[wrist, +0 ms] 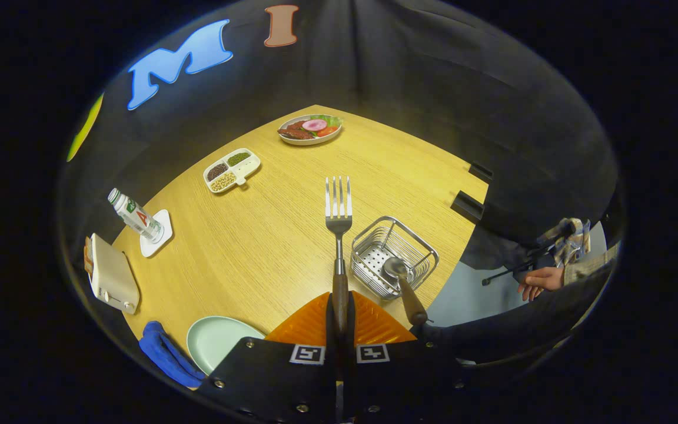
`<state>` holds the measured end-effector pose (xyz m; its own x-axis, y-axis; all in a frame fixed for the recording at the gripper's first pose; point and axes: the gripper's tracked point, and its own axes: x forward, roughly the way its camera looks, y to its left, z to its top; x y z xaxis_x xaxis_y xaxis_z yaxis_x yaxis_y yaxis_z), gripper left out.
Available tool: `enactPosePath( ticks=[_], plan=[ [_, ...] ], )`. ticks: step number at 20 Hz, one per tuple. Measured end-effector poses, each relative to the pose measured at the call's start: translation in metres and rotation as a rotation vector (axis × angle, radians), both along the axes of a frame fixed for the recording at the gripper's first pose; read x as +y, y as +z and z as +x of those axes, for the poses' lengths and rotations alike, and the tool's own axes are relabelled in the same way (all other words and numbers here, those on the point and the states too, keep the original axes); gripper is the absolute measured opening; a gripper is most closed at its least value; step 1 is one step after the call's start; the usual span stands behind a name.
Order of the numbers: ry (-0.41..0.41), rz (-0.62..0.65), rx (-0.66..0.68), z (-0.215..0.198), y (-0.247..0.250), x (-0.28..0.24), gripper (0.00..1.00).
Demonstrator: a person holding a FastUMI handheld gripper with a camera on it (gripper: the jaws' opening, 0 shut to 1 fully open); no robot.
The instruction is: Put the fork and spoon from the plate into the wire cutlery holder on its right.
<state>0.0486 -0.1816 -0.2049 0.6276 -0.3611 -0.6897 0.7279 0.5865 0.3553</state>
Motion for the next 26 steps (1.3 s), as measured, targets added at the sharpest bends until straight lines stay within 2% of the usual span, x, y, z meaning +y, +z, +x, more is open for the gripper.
enactPosePath(
  ticks=[6, 17, 26],
  plan=[
    [-0.059, 0.135, 0.035, -0.010, -0.014, -0.004, 0.06],
    [-0.078, 0.412, 0.145, -0.012, -0.028, 0.008, 0.06],
    [-0.141, 0.757, 0.237, -0.011, -0.022, 0.003, 0.05]
  ],
)
